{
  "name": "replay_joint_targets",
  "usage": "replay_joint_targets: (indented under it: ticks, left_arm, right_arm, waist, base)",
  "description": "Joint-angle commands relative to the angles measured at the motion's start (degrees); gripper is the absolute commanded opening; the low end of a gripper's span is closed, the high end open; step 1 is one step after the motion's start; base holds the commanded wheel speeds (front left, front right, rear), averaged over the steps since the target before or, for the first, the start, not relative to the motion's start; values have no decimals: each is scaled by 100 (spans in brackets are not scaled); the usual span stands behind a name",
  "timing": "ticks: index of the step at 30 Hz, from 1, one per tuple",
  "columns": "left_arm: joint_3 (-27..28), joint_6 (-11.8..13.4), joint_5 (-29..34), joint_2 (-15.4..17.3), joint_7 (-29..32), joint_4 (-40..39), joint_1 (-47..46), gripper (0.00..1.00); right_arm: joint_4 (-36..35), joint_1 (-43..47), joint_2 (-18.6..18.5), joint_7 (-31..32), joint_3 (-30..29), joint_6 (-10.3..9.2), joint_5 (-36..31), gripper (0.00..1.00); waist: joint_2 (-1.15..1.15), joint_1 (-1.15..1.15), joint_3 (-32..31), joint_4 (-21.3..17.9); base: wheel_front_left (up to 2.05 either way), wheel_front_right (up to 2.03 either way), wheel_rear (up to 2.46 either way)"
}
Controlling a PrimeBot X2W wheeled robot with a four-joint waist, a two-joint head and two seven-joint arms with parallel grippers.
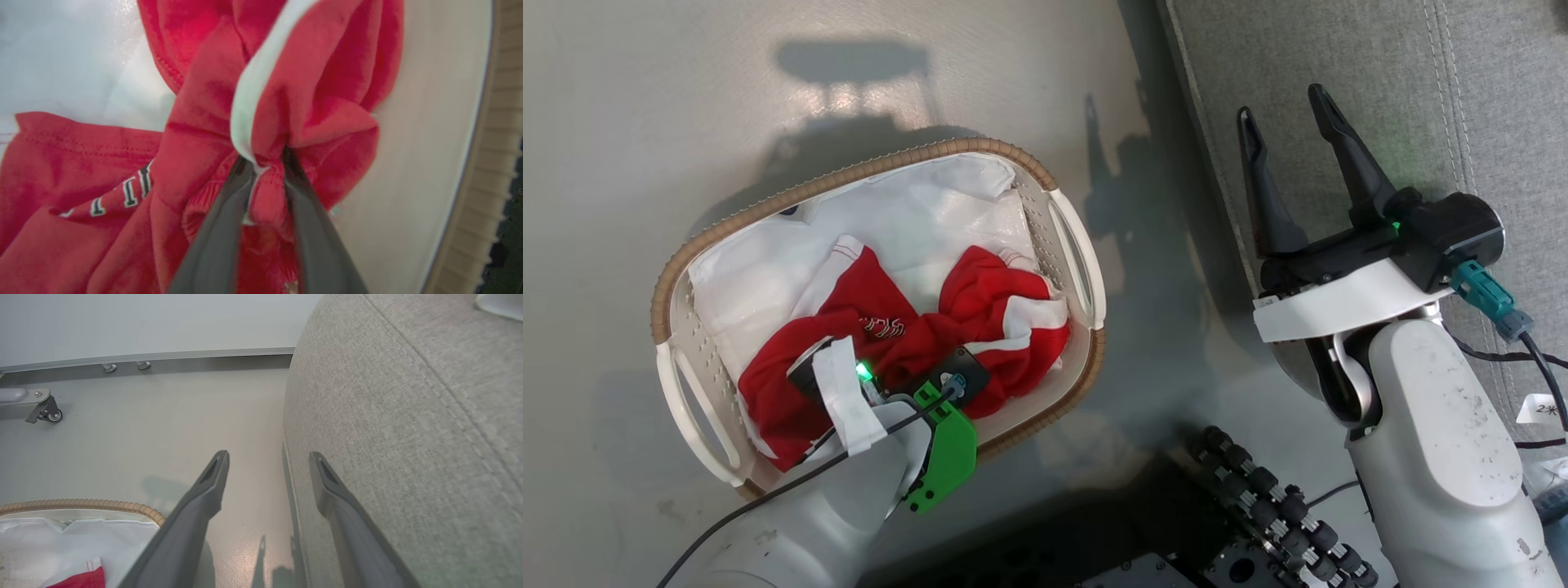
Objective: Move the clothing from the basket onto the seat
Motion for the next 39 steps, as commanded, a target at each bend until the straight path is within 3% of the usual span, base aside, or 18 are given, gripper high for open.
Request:
replay_joint_targets:
  ticks: [1, 2, 16, 27, 39]
  left_arm:
    - [-79, -15, -94, 97, 48, 25, -13, 7]
    - [-114, -15, -126, 108, 62, 17, -15, 0]
    - [-297, -16, -611, 56, -506, -123, 134, 0]
    - [-163, 90, -882, -6, -782, -733, 540, 0]
    - [453, 335, -709, 170, -781, -2368, 1326, 0]
  right_arm:
    - [14, -61, -12, -28, 2, -6, -8, 100]
    - [18, -67, -12, -28, -3, -6, -19, 100]
    - [233, 84, -15, -28, -117, -6, -294, 100]
    - [504, 458, -17, -28, -307, -7, -711, 100]
    - [821, 1223, -17, -28, -489, -6, -986, 100]
  waist:
    - [0, 0, -5, 13]
    - [0, 0, -9, 21]
    - [0, 0, -734, 309]
    - [0, 0, -2059, 766]
    - [0, 0, -3737, 1227]
  base:
    - [0, 0, 0]
    - [0, 0, 0]
    - [0, 0, 0]
    - [0, 0, 0]
    - [0, 0, 0]
